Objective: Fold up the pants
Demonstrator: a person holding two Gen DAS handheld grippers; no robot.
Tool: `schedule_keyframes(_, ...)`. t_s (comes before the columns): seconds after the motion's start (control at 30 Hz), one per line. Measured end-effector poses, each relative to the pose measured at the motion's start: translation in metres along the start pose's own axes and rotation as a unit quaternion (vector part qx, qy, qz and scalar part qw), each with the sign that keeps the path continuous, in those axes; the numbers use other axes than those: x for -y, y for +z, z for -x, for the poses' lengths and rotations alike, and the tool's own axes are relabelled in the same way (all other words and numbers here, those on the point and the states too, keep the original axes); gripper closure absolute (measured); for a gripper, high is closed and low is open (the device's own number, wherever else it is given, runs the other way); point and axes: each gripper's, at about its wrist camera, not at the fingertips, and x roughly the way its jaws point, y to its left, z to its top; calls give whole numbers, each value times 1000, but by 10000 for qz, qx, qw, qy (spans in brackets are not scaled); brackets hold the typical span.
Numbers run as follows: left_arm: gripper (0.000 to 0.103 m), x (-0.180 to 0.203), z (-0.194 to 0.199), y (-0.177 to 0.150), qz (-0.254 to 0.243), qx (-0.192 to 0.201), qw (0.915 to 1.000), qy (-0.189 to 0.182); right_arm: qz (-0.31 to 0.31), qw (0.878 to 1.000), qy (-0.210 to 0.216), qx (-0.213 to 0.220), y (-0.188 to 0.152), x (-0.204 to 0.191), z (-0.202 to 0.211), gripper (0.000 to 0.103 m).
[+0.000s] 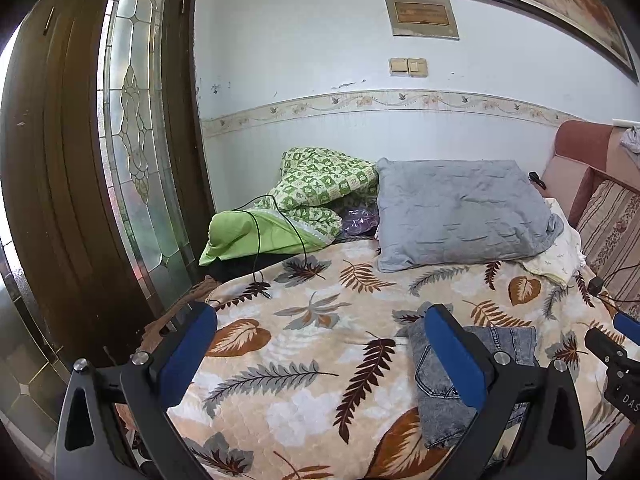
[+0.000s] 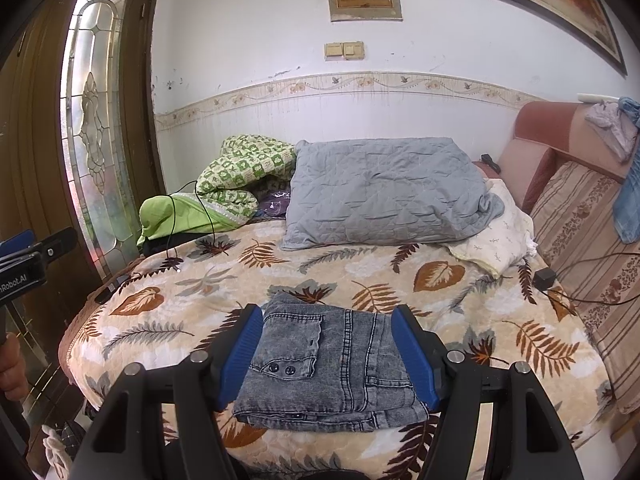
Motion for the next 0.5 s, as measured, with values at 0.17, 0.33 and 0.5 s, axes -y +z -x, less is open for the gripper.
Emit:
schedule_keyframes(0.17, 0, 0, -7, -1, 48, -114, 9999, 35, -7, 10000, 13, -86, -2, 1, -8, 33)
schedule_keyframes(0.33, 0, 1, -14, -2, 62, -180, 9998, 27, -29, 9998, 42, -166, -4, 1, -15, 33)
schedule_keyframes(0.5, 0, 4, -18, -2, 11, -182, 9998, 17, -33, 9997, 49, -223, -5, 2, -21, 33)
